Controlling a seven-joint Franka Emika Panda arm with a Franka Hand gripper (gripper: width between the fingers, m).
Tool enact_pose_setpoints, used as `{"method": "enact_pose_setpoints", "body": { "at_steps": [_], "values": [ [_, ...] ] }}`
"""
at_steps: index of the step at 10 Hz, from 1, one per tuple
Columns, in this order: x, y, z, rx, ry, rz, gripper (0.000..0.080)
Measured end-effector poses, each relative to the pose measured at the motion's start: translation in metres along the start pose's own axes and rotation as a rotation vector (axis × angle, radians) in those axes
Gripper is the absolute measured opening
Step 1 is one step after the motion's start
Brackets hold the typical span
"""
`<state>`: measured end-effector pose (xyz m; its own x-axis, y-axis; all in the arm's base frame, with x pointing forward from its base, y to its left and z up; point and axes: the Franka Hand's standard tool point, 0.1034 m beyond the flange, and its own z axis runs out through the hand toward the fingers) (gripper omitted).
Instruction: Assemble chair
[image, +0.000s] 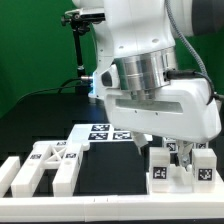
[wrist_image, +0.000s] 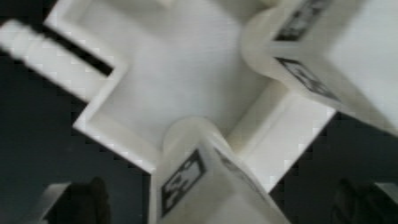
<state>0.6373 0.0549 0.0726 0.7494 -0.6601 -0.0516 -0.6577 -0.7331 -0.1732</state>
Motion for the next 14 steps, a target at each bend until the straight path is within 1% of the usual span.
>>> {"method": "enact_pose_setpoints", "body": {
  "at_steps": [2,3,4,5,6,7,9,11,12,13,14],
  "values": [
    [0.0006,0.0005,-0.0001,-0.003,0.002,-0.126,0.0648],
    [0.0017,0.0007,0.0002,-0.021,0.009,-0.248,0.0648],
    [0.0034,-0.0016,0.001,-0.061,0.025,-0.417,0.0649],
    [0.0025,-0.0042,0.0012,-0.077,0.032,-0.5,0.0649],
    [0.0034,-0.0027,0.0013,-0.073,0.033,-0.431,0.0552],
    [0.0038,-0.0022,0.0013,-0.074,0.034,-0.418,0.0552],
    [0.0036,-0.0022,0.0013,-0.07,0.039,-0.263,0.0284],
    [0.0033,-0.0026,0.0014,-0.066,0.043,-0.105,0.0287],
    [0.0032,-0.0031,0.0012,-0.06,0.048,0.053,0.0287],
    [0.003,-0.0036,0.0009,-0.053,0.055,0.274,0.0287],
    [0.0035,-0.0052,0.0017,-0.028,0.067,0.461,0.0287]
  ]
}}
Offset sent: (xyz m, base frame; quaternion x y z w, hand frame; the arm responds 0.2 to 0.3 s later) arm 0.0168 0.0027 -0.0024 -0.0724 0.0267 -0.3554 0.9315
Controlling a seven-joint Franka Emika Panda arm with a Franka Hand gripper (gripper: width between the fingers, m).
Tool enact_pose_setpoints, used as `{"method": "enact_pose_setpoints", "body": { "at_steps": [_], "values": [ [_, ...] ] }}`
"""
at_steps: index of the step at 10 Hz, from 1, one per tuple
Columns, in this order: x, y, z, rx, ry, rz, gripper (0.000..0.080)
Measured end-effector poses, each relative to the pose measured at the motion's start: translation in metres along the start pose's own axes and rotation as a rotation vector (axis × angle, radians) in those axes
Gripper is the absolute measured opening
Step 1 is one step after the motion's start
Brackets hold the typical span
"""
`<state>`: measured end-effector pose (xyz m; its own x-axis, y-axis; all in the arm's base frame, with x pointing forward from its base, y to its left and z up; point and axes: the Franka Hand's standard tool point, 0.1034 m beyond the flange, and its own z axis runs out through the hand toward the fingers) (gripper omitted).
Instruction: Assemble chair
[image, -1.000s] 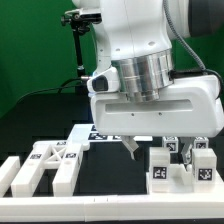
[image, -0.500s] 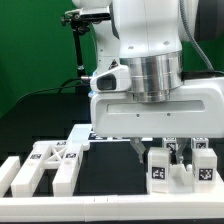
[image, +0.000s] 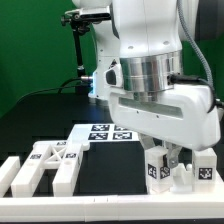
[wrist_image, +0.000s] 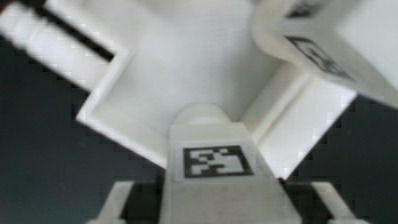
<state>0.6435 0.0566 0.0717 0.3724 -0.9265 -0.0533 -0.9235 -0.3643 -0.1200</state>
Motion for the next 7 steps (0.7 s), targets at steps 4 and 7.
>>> {"method": "enact_pose_setpoints", "body": {
  "at_steps": [4,7],
  "values": [
    [-0.0011,0.0001,0.0018,0.058,-0.018,0.269,0.0288],
    [0.0026,-0.0002,-0.0024,0.027,-0.032,-0.138,0.0586]
  ]
}}
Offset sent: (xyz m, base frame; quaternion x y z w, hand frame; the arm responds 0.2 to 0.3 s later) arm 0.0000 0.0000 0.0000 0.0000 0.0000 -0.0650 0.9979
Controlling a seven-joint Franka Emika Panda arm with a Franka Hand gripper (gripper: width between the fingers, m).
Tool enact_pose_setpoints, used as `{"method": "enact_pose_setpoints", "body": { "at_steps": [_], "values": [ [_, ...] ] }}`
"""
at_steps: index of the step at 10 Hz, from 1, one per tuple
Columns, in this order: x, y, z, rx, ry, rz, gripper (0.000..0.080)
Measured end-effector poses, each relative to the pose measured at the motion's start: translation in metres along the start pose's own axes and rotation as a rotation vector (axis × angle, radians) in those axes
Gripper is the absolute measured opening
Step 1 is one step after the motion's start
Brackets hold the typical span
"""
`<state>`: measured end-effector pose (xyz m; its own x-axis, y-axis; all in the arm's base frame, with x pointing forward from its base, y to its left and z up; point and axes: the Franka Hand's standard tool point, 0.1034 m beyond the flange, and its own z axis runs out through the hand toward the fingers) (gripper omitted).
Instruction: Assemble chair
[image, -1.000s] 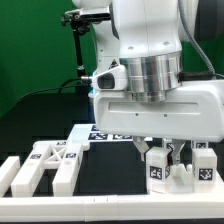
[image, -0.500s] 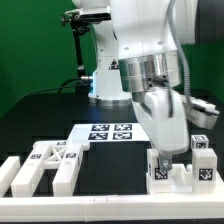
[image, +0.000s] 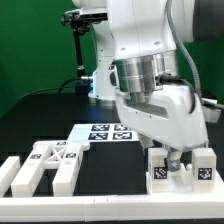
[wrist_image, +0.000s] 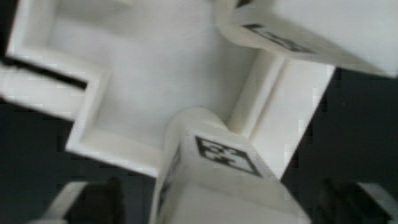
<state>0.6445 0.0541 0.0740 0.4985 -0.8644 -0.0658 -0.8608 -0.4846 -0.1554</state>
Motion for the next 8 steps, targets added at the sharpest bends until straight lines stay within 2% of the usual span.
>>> {"method": "enact_pose_setpoints", "body": {
  "at_steps": [1,2,5,6,7,8],
  "values": [
    [0.0,0.001,-0.001,-0.016,-0.009,-0.176,0.0586],
    [-0.001,0.003,0.0,-0.027,-0.011,-0.327,0.0636],
    [0.002,0.003,0.0,-0.029,-0.007,-0.535,0.0649],
    [0.006,0.004,0.0,-0.044,0.008,-0.733,0.0649],
    [0.01,0.003,0.001,-0.072,0.035,-1.029,0.0649],
    [0.008,0.002,0.002,-0.077,0.035,-1.088,0.0649]
  ]
}}
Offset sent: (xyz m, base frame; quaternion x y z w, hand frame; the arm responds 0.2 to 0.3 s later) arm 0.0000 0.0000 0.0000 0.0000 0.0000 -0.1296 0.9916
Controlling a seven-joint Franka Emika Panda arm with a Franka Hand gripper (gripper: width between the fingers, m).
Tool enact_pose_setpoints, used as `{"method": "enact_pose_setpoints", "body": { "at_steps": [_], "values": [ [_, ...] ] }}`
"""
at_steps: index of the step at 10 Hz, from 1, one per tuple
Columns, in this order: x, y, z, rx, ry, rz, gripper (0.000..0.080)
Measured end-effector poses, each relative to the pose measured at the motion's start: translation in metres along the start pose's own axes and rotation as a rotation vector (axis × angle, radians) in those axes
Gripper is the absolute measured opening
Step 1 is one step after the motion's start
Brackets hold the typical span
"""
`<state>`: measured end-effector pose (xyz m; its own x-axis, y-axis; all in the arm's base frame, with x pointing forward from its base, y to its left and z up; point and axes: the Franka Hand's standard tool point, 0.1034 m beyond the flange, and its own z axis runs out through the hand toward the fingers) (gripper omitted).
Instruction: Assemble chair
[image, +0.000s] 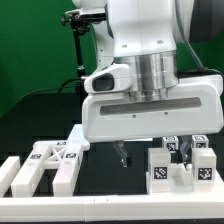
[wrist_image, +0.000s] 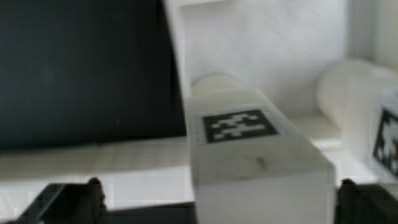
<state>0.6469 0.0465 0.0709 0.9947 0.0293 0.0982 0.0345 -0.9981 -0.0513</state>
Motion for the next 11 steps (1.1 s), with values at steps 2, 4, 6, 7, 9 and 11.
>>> {"method": "enact_pose_setpoints", "body": {
  "at_steps": [2,4,6,7,9,11],
  "values": [
    [0.0,0.0007,0.0,0.002,0.0,0.077,0.0619],
    [-0.0001,0.0001,0.0001,0.003,0.0,0.189,0.0439],
    [-0.0002,0.0,0.0003,0.003,-0.001,0.325,0.0285],
    [0.0008,-0.001,0.0,0.005,0.006,0.455,0.0285],
    [0.0002,-0.001,-0.0005,-0.005,0.011,0.833,0.0285],
    [-0.0014,-0.0031,-0.0005,0.019,-0.012,1.266,0.0285]
  ]
}}
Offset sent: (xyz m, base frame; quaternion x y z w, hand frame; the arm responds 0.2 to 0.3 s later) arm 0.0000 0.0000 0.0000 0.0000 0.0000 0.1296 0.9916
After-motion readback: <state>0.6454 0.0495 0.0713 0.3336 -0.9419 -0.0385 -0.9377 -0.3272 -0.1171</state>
